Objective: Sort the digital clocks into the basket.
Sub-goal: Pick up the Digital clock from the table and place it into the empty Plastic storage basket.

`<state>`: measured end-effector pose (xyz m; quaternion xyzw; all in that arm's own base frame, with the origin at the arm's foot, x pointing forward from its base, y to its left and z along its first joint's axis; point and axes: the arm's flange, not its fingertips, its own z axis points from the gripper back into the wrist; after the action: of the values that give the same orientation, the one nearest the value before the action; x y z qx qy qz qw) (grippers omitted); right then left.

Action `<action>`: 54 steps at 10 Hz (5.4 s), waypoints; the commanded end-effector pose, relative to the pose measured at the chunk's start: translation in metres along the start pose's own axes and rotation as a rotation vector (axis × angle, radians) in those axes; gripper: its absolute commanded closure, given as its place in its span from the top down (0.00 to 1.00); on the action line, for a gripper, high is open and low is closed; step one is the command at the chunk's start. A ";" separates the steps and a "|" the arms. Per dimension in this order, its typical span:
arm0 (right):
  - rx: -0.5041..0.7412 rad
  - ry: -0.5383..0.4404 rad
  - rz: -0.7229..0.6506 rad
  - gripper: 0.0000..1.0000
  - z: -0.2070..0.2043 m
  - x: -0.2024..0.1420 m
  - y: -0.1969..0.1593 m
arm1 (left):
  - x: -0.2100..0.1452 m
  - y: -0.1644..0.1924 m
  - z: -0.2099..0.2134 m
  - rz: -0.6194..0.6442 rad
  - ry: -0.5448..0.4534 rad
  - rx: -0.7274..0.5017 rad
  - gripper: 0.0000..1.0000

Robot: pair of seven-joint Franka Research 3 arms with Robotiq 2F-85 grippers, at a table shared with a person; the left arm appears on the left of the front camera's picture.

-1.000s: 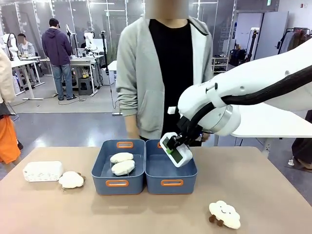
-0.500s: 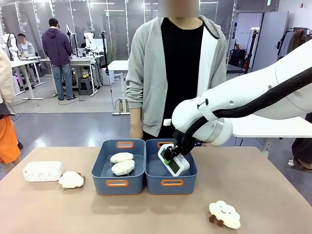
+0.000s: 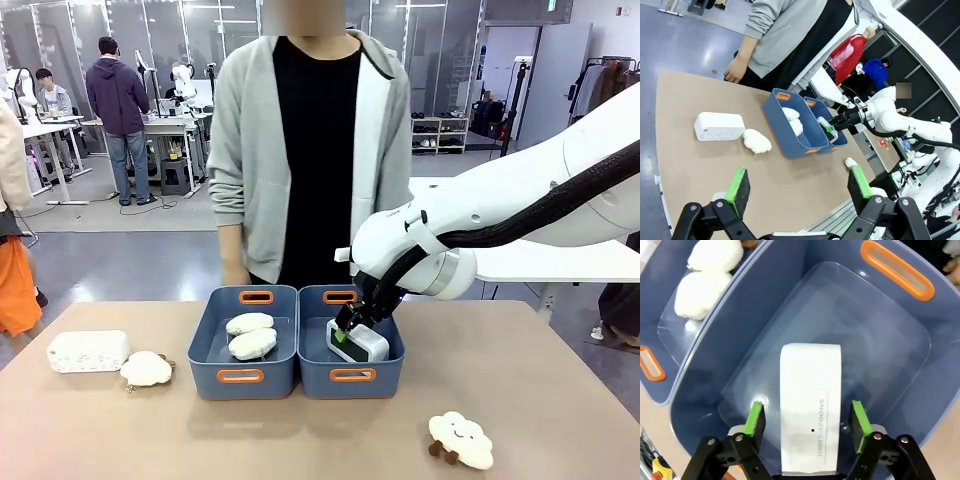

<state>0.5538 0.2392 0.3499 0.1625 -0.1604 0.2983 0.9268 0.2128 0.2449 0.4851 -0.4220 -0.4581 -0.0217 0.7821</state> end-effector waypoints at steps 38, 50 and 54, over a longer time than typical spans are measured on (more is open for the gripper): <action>0.669 -0.539 -0.572 1.00 0.232 -0.343 -0.147 | 0.001 -0.001 0.001 -0.004 -0.001 0.003 1.00; 0.669 -0.539 -0.572 1.00 0.232 -0.343 -0.147 | 0.038 0.000 -0.066 -1.205 0.427 0.197 1.00; 0.669 -0.539 -0.572 1.00 0.232 -0.343 -0.147 | 0.045 -0.006 -0.129 -1.465 0.820 0.059 1.00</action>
<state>0.3338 -0.1388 0.3883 0.5571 -0.2414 0.0154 0.7944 0.3210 0.1653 0.5018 -0.0410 -0.3280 -0.5848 0.7408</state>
